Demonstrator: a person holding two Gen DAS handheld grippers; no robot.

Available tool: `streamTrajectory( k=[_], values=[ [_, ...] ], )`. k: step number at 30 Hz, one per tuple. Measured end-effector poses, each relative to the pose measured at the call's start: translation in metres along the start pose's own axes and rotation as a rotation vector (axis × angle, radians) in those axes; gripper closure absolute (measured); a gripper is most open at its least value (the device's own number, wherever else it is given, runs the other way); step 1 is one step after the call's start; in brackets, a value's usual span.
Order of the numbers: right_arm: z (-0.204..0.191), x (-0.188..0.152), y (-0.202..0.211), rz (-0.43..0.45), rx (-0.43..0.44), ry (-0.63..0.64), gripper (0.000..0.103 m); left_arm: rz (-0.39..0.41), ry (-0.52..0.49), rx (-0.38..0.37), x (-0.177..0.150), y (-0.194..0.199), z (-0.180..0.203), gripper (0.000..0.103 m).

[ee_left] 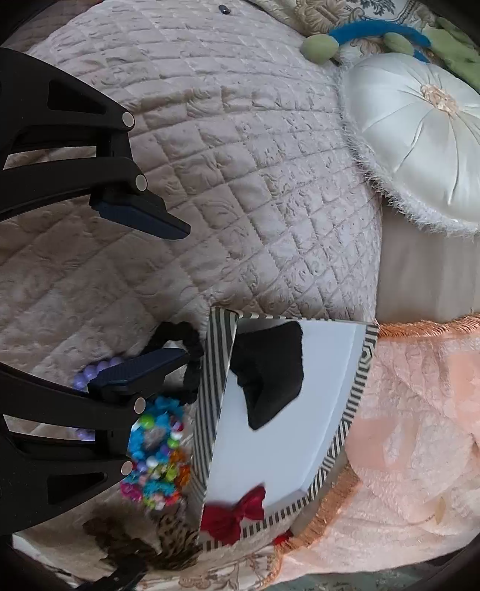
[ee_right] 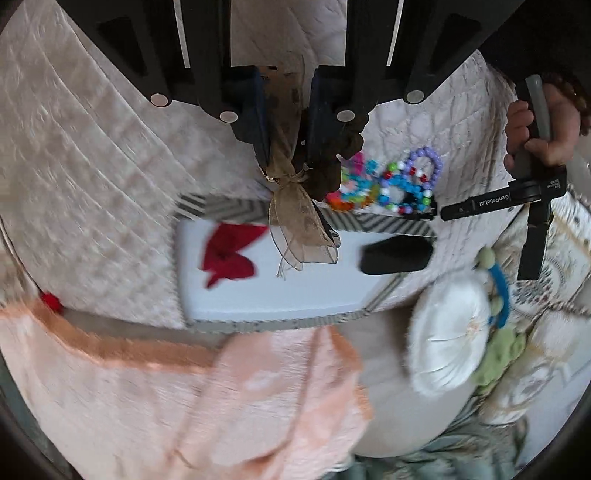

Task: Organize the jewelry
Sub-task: 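Grasp tan ribbon bow with right tool while left tool grasps black scrunchie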

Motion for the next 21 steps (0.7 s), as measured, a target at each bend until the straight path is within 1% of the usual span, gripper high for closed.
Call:
streamTrajectory(
  k=[2,3,4,6,7,8,10,12,14,17,18,20,21],
  values=[
    [0.008,-0.005,-0.004,-0.028,-0.025,-0.014,0.085,-0.031,-0.005,0.013,-0.002,-0.012,0.000,0.042],
    [0.010,-0.006,-0.006,-0.036,-0.032,-0.015,0.085,-0.058,-0.017,0.018,-0.005,-0.020,0.002,0.042],
    [0.011,-0.006,-0.006,-0.038,-0.035,-0.017,0.086,-0.068,-0.026,0.023,-0.007,-0.023,0.002,0.042],
    [0.009,-0.004,-0.006,-0.031,-0.022,-0.012,0.085,-0.052,-0.067,0.053,-0.007,-0.024,0.005,0.042],
    [0.006,-0.003,-0.006,-0.027,-0.020,-0.004,0.085,-0.047,-0.081,0.060,-0.007,-0.022,0.006,0.052],
    [0.005,-0.002,-0.006,-0.024,-0.017,0.002,0.086,-0.043,-0.091,0.055,-0.007,-0.021,0.008,0.071],
    [0.005,-0.001,-0.005,-0.024,-0.001,-0.004,0.086,-0.034,-0.114,0.048,-0.007,-0.017,0.012,0.097],
    [0.007,-0.001,-0.004,-0.021,0.011,-0.017,0.085,-0.014,-0.132,0.067,-0.006,-0.011,0.013,0.099],
    [0.010,-0.001,0.001,-0.010,0.041,-0.036,0.086,0.004,-0.113,0.048,-0.004,-0.001,0.010,0.100],
    [0.011,0.002,0.013,0.025,0.143,-0.085,0.086,0.063,-0.091,0.018,0.003,0.021,0.009,0.100],
    [0.011,0.003,0.019,0.035,0.197,-0.109,0.086,0.095,-0.087,0.010,0.007,0.033,0.008,0.100],
    [0.011,0.004,0.025,0.046,0.250,-0.139,0.086,0.147,-0.083,-0.008,0.013,0.050,0.007,0.100],
    [0.011,0.004,0.028,0.052,0.278,-0.153,0.085,0.159,-0.081,-0.014,0.015,0.055,0.007,0.100]
  ],
)
Point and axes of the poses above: each gripper's, at about its wrist camera, not at the fingertips, and y roughly against the way its jaws point, z to its right, x to its top, the point moved 9 cm from there along -y, roughly the way its jaws point, and after that the axes turned 2 degrees about x, right-handed, at the moved point
